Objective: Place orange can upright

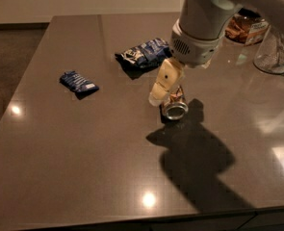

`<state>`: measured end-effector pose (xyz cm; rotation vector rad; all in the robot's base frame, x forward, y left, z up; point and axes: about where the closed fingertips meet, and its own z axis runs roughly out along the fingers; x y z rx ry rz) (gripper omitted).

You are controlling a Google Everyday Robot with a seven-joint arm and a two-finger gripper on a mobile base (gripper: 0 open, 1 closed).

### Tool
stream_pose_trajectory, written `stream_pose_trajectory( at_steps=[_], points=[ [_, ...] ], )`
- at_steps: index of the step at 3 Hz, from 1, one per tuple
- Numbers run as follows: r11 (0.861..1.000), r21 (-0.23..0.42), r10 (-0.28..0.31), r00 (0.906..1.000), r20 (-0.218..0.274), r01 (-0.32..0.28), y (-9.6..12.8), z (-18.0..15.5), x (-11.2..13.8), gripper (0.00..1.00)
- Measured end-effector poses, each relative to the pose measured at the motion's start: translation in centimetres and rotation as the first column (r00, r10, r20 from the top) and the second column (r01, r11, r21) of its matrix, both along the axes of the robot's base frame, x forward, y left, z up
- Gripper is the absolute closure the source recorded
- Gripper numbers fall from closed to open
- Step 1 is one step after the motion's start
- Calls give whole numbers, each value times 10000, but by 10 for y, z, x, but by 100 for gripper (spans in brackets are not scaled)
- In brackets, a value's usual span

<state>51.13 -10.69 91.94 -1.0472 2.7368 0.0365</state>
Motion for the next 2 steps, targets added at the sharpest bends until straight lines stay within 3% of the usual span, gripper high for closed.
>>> stream_pose_trajectory(
  at_steps=[1, 2],
  points=[
    [9873, 45, -1588, 9873, 65, 1587, 1, -11, 20, 0],
    [9638, 218, -2653, 9640, -166, 2656, 10, -28, 39, 0]
  ],
)
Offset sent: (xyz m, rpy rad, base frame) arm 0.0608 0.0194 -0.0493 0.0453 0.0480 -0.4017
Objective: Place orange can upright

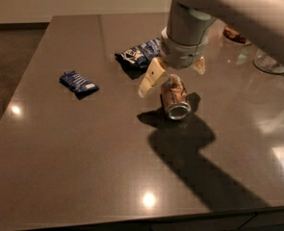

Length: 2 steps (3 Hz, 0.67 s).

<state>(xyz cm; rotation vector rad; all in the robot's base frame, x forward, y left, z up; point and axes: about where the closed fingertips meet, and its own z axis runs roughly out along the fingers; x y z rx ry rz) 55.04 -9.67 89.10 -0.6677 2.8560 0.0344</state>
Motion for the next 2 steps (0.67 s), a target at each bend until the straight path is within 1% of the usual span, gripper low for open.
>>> stream_pose_trajectory(
  at_steps=[1, 2],
  points=[
    [9975, 156, -690, 9974, -215, 694, 4, -14, 14, 0],
    [9924, 177, -1213, 9918, -413, 1221, 3, -25, 23, 0]
  ],
)
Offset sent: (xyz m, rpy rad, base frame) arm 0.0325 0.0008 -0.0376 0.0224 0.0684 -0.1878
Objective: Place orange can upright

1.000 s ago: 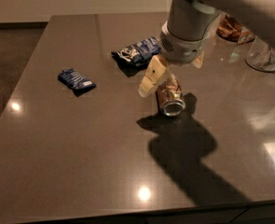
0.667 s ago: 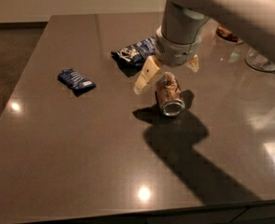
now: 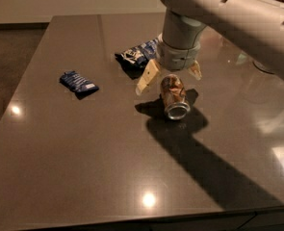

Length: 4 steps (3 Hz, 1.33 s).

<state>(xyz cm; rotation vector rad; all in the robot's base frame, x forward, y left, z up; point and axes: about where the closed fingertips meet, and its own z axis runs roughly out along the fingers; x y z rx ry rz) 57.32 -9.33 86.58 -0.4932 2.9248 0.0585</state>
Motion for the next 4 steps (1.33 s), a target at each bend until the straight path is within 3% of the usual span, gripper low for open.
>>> stream_pose_trajectory(
  at_steps=[1, 2, 3, 4],
  points=[
    [9995, 36, -305, 9994, -146, 306, -1, -7, 5, 10],
    [9995, 105, -301, 9991, -288, 304, -1, -11, 6, 34],
    [9992, 362, 158, 9994, -308, -147, 2, -11, 7, 57],
    [9735, 1356, 1737, 9813, 835, -1839, 14, 12, 2, 88]
  ],
)
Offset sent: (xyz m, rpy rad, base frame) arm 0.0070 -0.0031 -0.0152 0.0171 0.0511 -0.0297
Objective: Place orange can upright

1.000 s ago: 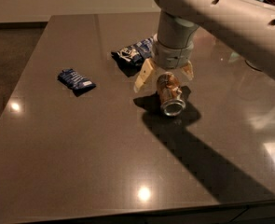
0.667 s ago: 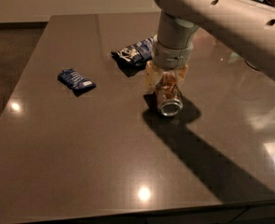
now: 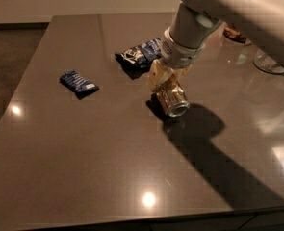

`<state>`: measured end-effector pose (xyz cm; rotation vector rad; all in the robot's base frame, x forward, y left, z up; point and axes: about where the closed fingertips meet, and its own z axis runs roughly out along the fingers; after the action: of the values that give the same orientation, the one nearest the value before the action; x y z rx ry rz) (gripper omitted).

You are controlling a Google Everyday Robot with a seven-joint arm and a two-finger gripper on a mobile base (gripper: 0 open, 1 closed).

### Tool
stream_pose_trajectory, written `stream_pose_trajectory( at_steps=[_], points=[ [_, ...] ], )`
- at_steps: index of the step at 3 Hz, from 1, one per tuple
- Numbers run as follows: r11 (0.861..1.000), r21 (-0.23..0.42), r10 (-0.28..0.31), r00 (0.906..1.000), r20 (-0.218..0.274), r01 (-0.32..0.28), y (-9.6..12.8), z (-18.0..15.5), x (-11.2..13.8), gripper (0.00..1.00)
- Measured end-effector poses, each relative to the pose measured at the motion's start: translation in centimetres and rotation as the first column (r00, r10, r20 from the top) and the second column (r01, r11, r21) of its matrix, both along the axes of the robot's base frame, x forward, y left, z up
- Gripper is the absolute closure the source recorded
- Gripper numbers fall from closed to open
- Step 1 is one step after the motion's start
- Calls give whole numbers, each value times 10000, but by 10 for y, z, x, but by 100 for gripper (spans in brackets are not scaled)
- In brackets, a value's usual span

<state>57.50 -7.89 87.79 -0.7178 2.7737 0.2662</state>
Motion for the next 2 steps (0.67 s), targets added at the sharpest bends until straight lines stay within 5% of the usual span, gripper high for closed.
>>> stream_pose_trajectory(
  at_steps=[1, 2],
  points=[
    [9875, 1175, 868, 9842, 1540, -1055, 7, 25, -4, 100],
    [9534, 2365, 1089, 9446, 3097, -1875, 9, 43, -9, 100]
  ],
)
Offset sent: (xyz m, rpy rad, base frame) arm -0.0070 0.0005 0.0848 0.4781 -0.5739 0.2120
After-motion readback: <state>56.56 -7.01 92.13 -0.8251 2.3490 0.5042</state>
